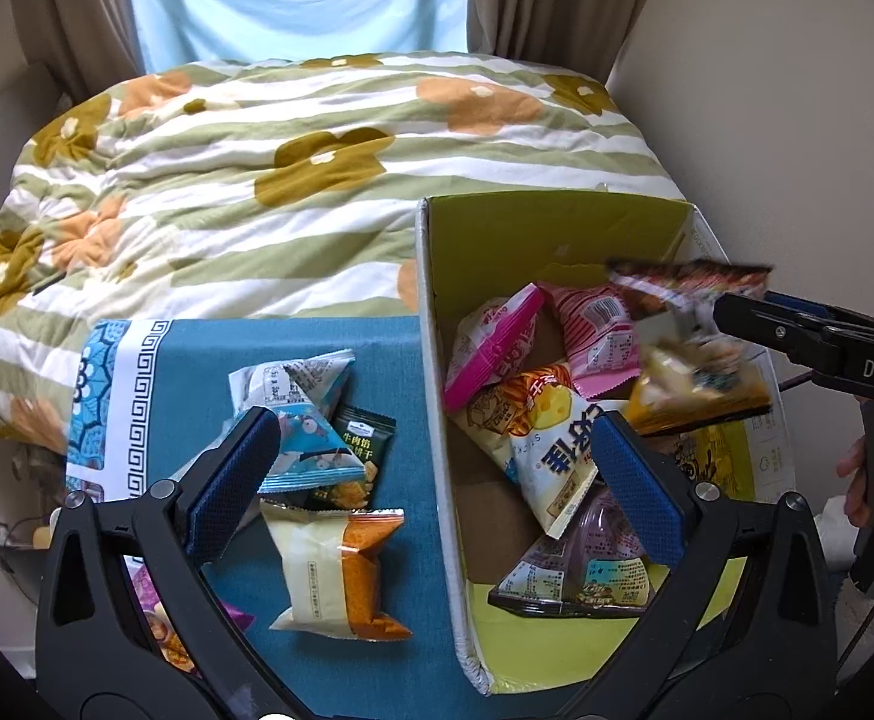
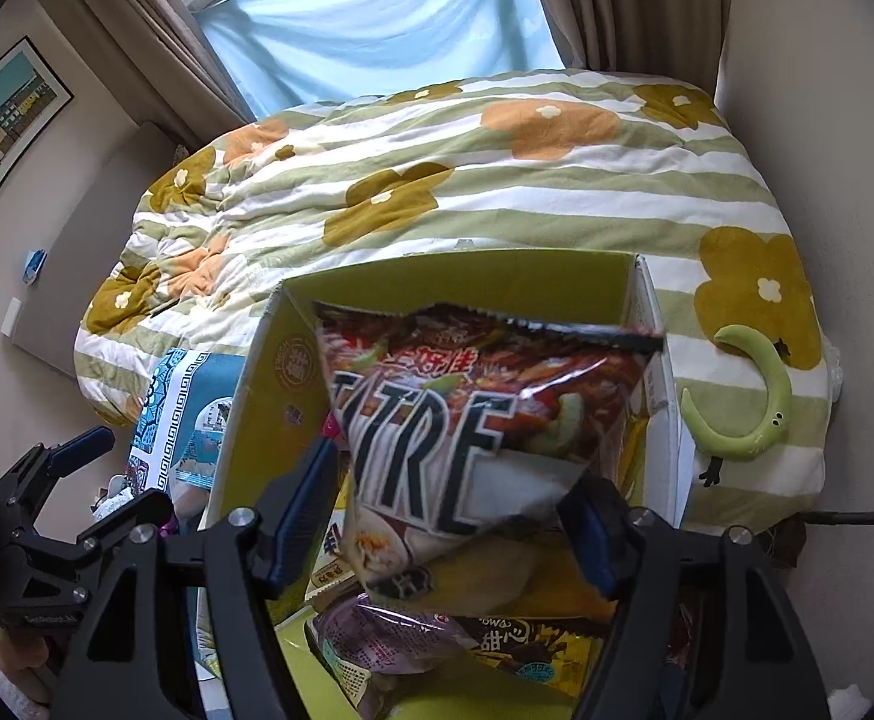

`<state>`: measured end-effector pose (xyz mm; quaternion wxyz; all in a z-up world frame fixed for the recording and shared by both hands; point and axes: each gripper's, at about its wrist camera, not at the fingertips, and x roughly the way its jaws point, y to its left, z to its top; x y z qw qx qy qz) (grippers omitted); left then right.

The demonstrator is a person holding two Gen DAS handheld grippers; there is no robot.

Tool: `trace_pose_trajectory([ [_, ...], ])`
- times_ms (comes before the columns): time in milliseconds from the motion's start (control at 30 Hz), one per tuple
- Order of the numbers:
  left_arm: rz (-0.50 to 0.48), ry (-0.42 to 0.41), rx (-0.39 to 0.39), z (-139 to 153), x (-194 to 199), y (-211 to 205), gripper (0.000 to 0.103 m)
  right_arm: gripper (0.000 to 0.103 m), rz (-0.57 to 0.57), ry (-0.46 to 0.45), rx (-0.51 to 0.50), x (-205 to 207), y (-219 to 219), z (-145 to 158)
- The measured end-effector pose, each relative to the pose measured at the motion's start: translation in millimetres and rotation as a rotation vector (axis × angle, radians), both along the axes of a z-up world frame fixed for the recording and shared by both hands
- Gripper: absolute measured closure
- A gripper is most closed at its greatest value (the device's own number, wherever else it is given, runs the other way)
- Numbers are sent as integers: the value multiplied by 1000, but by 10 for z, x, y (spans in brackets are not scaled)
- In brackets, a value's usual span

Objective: Organize snacks
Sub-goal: 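Carry both bags over the cardboard box and open both tools to drop them, then withdraw both tools from the box toward the remaining snack bags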

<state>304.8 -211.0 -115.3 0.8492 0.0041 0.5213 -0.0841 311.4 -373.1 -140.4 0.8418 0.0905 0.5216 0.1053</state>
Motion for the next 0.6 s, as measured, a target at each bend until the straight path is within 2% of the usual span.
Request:
trace_pose_trajectory([
  [33,0,1,1,-13,-22,0,1,10,-14,-17,-2,-39,-12,5],
  [67,-1,0,4,-17,-43,-2,1,0,-31,-35,-9,-81,-31,8],
  [300,-14,-9,-5,43,-164,-33,1,0,-85,-68,21,-366,-146,43],
  [600,2,-80,-3,406,-420,25,1,0,-38,-163,-7,-642,-55,433],
])
